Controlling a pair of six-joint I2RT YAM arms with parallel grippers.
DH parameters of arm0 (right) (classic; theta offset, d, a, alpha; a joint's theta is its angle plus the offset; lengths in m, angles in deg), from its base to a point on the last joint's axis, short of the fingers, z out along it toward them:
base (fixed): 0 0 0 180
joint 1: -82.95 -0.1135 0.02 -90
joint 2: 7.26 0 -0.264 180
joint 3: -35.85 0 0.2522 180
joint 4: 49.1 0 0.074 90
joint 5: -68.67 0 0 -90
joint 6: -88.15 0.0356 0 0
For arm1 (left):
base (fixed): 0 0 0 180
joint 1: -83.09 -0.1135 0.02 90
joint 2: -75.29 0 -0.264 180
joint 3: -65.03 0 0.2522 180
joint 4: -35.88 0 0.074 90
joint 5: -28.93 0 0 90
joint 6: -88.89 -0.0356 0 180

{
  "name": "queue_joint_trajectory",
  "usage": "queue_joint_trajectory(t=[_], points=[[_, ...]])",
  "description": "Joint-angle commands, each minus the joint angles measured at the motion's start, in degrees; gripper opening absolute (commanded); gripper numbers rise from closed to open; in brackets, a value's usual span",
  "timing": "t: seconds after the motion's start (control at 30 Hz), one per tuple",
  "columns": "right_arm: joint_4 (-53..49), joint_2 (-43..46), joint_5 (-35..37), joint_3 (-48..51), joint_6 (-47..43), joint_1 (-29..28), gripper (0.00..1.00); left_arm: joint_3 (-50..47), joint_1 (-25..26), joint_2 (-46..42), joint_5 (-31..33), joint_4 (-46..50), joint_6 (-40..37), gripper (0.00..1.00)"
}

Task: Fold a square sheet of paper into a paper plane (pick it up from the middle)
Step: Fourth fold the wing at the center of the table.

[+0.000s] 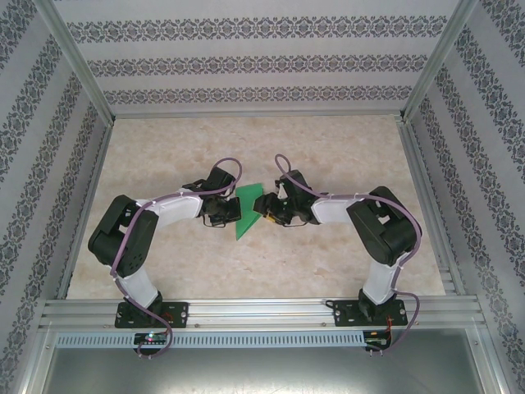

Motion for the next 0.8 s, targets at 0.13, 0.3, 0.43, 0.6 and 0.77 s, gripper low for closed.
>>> queue_joint_trajectory(t=[0.13,0.3,0.43,0.6,0.77], points=[[3.9,-2.5,-5.1,-2.7,-0.4,-0.5,0.42,0.5,0.9,0.9,0.9,2.6,-2.1,0.08],[4.1,-4.1,-7.9,-4.1,-2.1,-0.3,0.36,0.9,0.9,0.8,1.0,3.0,-2.4,0.08],[1.4,-4.5,-9.9,-5.4,-5.6,0.3,0.33,1.5,0.9,0.6,2.0,4.4,-1.9,0.09],[-2.1,-4.7,-10.6,-6.2,-9.0,1.1,0.20,2.3,0.8,-0.5,3.1,5.6,-1.5,0.11],[-3.0,-1.4,-8.5,-5.1,-9.2,2.0,0.06,3.2,0.8,-3.4,4.2,7.1,-1.3,0.19]])
